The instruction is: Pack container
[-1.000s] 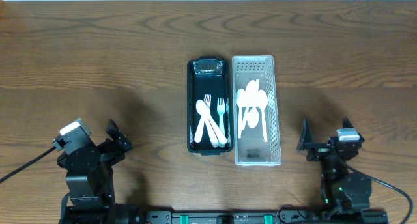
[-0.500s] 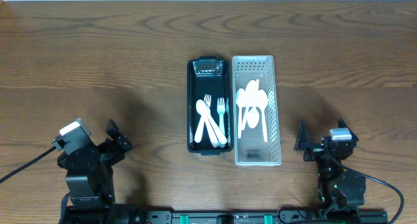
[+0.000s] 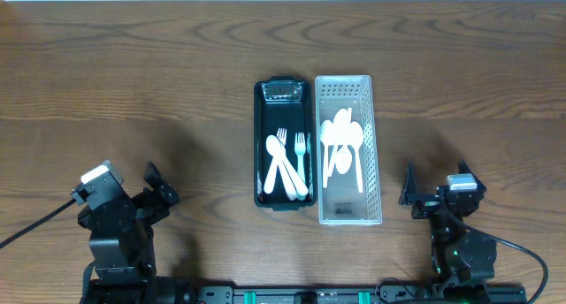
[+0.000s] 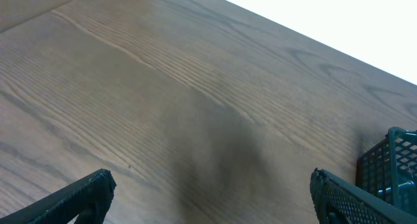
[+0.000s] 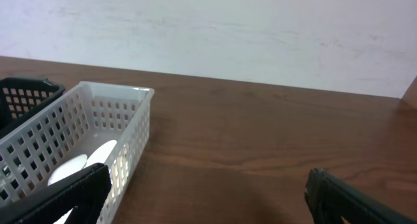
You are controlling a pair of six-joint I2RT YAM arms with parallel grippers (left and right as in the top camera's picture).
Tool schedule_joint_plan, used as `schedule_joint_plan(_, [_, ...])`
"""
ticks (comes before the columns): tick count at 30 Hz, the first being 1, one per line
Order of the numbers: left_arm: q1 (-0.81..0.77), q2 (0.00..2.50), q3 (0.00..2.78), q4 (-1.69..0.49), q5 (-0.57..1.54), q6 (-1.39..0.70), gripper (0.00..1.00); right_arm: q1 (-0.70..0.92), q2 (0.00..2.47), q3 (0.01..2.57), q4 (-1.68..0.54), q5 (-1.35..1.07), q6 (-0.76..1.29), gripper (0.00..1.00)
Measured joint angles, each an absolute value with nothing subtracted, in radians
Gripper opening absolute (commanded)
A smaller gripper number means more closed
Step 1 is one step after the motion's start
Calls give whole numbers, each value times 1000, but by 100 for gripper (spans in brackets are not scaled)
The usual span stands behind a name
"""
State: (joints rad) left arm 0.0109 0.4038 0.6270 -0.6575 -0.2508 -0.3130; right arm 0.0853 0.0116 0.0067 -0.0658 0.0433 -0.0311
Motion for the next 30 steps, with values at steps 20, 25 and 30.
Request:
schedule_joint_plan(20, [11, 360, 626, -759, -256, -283, 98, 85, 12, 7, -66, 41, -31, 99])
schedule_joint_plan(25, [11, 223, 564, -774, -231, -250, 98, 85, 12, 7, -66, 40, -31, 99])
schedule_joint_plan(30, [11, 106, 394, -587, -178, -170, 98, 85, 12, 7, -66, 41, -31, 99])
